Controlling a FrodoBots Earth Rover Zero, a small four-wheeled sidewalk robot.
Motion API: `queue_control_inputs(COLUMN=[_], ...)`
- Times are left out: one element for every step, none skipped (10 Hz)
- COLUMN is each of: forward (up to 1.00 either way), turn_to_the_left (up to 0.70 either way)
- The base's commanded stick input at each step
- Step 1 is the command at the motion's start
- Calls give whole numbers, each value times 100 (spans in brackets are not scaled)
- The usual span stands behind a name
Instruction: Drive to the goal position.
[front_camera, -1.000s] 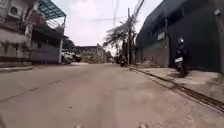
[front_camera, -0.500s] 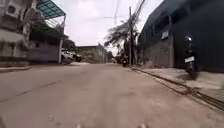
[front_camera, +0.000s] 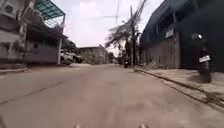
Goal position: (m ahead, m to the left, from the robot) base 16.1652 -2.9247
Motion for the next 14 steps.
queue_control_inputs(forward=[85,85,85,85,85,85,85,85,85,85,85,85,85,85], turn_to_the_left=[0,0,0,0,0,0,0,0,0,0,0,0,0,0])
